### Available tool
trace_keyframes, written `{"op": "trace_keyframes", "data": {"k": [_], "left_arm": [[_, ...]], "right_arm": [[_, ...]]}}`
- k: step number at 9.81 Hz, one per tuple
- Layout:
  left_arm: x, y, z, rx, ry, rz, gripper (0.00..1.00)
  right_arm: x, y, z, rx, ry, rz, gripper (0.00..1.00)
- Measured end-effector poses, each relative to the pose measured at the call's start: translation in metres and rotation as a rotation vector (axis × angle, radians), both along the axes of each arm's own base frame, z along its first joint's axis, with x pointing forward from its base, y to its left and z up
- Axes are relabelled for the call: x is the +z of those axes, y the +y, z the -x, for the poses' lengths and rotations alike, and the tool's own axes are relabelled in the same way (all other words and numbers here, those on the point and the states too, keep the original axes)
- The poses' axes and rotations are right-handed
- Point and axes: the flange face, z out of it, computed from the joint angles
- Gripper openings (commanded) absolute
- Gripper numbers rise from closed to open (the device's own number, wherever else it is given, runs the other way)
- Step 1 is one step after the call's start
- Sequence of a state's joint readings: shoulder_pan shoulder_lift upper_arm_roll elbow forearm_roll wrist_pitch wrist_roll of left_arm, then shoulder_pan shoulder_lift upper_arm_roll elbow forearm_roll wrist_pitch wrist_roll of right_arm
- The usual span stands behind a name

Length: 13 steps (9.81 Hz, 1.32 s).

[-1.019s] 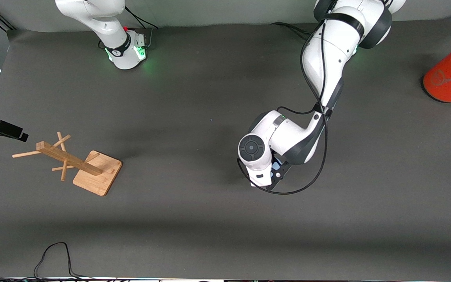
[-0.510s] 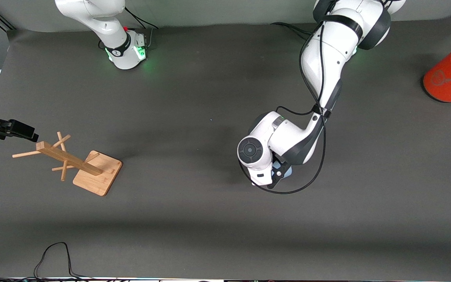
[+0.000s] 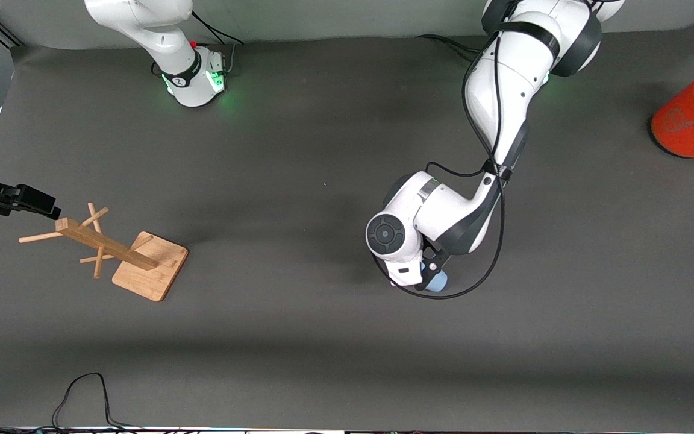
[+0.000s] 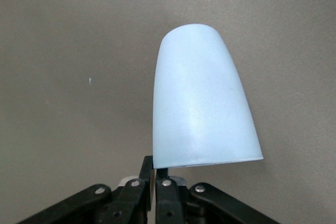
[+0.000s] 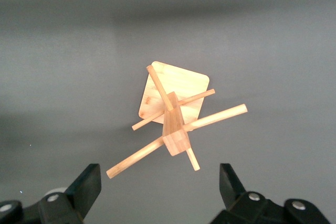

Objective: Rotate and upright cup with both arms
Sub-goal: 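Rotate the cup opening-up with the left gripper and set it down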

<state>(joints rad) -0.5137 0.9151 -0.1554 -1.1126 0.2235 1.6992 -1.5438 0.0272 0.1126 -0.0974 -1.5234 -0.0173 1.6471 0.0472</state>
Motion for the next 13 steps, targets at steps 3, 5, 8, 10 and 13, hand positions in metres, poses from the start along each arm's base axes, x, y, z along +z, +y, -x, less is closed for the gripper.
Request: {"op": "trace_keyframes", "data": {"k": [3,5,8,10,13], "left_arm": [[0.041,0.007,0.006,-0.147,0.182,0.048,0.00],[0.065,0.018,0.010,-0.319,0.336,0.206,0.00],[0.072,0.011,0.038,-0.572,0.602,0.502,0.00],[0.077,-0.003,0.053,-0.655,0.673,0.637,0.00],[0.065,-0.042,0.085,-0.720,0.719,0.673,0.00]], "right_arm": [[0.004,-0.001,0.002,0.000,-0.006,0.006,1.00],[0.004,-0.004,0.002,-0.005,-0.007,0.008,1.00],[0.009,-0.003,0.003,0.013,-0.014,0.008,1.00],[0.012,-0.002,0.004,0.055,-0.018,0.009,1.00],[0.014,-0.002,0.005,0.085,-0.022,0.009,1.00]]}}
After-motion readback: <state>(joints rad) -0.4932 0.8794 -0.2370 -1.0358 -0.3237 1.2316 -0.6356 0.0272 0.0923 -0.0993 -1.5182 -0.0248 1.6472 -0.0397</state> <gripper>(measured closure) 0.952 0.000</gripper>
